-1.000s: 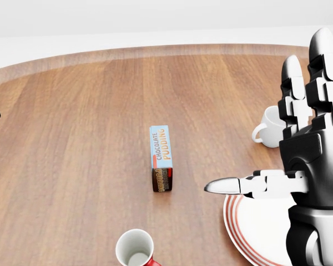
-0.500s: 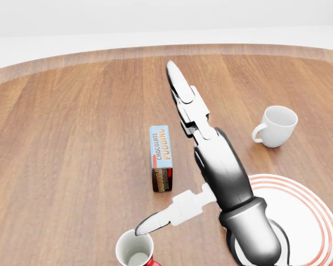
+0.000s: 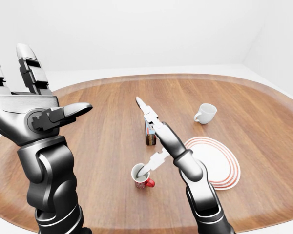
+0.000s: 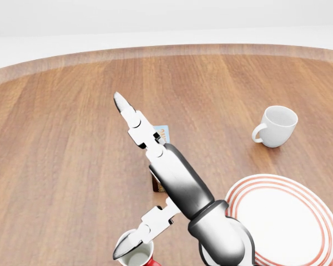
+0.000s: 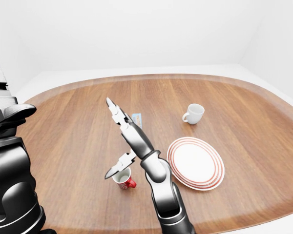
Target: Pick up the red mug and put it on the plate
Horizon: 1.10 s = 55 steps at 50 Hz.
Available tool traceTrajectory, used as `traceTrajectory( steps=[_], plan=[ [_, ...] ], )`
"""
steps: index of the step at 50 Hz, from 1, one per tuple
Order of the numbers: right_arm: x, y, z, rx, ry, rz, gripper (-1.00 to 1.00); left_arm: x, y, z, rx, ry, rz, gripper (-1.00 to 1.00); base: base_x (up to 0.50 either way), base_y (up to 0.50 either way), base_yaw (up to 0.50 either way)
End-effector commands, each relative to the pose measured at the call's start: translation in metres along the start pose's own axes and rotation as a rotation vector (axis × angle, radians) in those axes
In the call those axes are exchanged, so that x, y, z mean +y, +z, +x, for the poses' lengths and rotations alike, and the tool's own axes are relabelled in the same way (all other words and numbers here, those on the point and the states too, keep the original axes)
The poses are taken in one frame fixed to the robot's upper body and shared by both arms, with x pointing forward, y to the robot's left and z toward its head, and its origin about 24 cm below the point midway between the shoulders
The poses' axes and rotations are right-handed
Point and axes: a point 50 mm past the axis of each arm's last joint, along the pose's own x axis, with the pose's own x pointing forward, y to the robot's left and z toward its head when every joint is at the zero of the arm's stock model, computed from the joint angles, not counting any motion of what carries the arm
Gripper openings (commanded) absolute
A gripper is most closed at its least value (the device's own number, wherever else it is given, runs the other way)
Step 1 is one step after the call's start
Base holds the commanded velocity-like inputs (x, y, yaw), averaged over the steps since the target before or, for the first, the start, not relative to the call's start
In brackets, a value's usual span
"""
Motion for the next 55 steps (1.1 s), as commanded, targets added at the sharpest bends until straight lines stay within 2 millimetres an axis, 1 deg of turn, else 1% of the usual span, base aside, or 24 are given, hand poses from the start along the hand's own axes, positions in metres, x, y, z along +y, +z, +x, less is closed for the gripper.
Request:
traceTrajectory(
  steps=[1, 5, 8, 14, 16, 19, 20, 23, 26, 29, 30, 32, 33, 37, 38, 47, 53, 55],
  plan=[
    [0.014, -0.015, 0.000, 0.071, 0.037, 0.022, 1.00, 0.001, -0.001, 0.000, 0.004, 0.000, 0.006, 1.00, 0.00, 0.00, 0.00],
    [0.021, -0.020, -0.001, 0.099, 0.054, 0.017, 1.00, 0.001, -0.001, 0.000, 0.002, 0.000, 0.004, 1.00, 0.00, 0.00, 0.00],
    [0.025, -0.022, -0.001, 0.114, 0.073, -0.019, 1.00, 0.001, -0.001, -0.001, 0.007, -0.001, 0.007, 1.00, 0.00, 0.00, 0.00],
    [0.030, -0.021, -0.002, 0.124, 0.101, -0.069, 1.00, 0.001, -0.002, 0.000, 0.006, 0.000, 0.006, 1.00, 0.00, 0.00, 0.00],
    [0.032, -0.022, -0.002, 0.131, 0.106, -0.071, 1.00, -0.001, 0.001, 0.002, -0.008, 0.002, -0.005, 1.00, 0.00, 0.00, 0.00],
    [0.032, -0.025, -0.002, 0.147, 0.108, -0.078, 1.00, 0.000, -0.001, 0.000, 0.003, 0.000, 0.002, 1.00, 0.00, 0.00, 0.00],
    [0.032, -0.027, -0.002, 0.157, 0.106, -0.076, 1.00, -0.001, 0.002, 0.002, -0.011, 0.002, -0.009, 1.00, 0.00, 0.00, 0.00],
    [0.033, -0.035, -0.003, 0.191, 0.112, -0.063, 1.00, 0.001, -0.003, -0.001, 0.013, -0.001, 0.007, 1.00, 0.00, 0.00, 0.00],
    [0.034, -0.035, -0.003, 0.191, 0.113, -0.058, 1.00, 0.001, -0.003, -0.001, 0.010, 0.000, 0.006, 1.00, 0.00, 0.00, 0.00],
    [0.037, -0.040, -0.003, 0.208, 0.118, -0.053, 1.00, 0.001, -0.003, -0.001, 0.013, 0.000, 0.010, 1.00, 0.00, 0.00, 0.00],
    [0.038, -0.040, -0.004, 0.211, 0.131, -0.069, 1.00, -0.001, 0.002, 0.002, -0.012, 0.002, -0.008, 1.00, 0.00, 0.00, 0.00],
    [0.041, -0.043, -0.006, 0.228, 0.143, -0.074, 1.00, -0.002, 0.004, 0.003, -0.020, 0.002, -0.015, 1.00, 0.00, 0.00, 0.00],
    [0.042, -0.042, -0.006, 0.226, 0.141, -0.067, 1.00, 0.000, 0.001, 0.002, -0.006, 0.001, -0.005, 1.00, 0.00, 0.00, 0.00],
    [0.042, -0.042, -0.006, 0.227, 0.141, -0.066, 1.00, 0.000, 0.001, 0.001, -0.005, 0.001, -0.005, 1.00, 0.00, 0.00, 0.00],
    [0.044, -0.044, -0.008, 0.235, 0.148, -0.068, 1.00, 0.002, -0.003, -0.001, 0.015, 0.002, 0.008, 1.00, 0.00, 0.00, 0.00],
    [0.041, -0.050, -0.005, 0.256, 0.129, -0.056, 1.00, 0.001, -0.001, -0.001, 0.007, 0.001, 0.003, 1.00, 0.00, 0.00, 0.00],
    [0.049, -0.052, -0.006, 0.265, 0.173, -0.045, 1.00, 0.001, -0.002, -0.001, 0.009, 0.000, 0.004, 1.00, 0.00, 0.00, 0.00],
    [0.051, -0.053, -0.005, 0.272, 0.187, -0.066, 1.00, 0.001, -0.001, -0.002, 0.007, 0.000, 0.003, 1.00, 0.00, 0.00, 0.00]
  ],
)
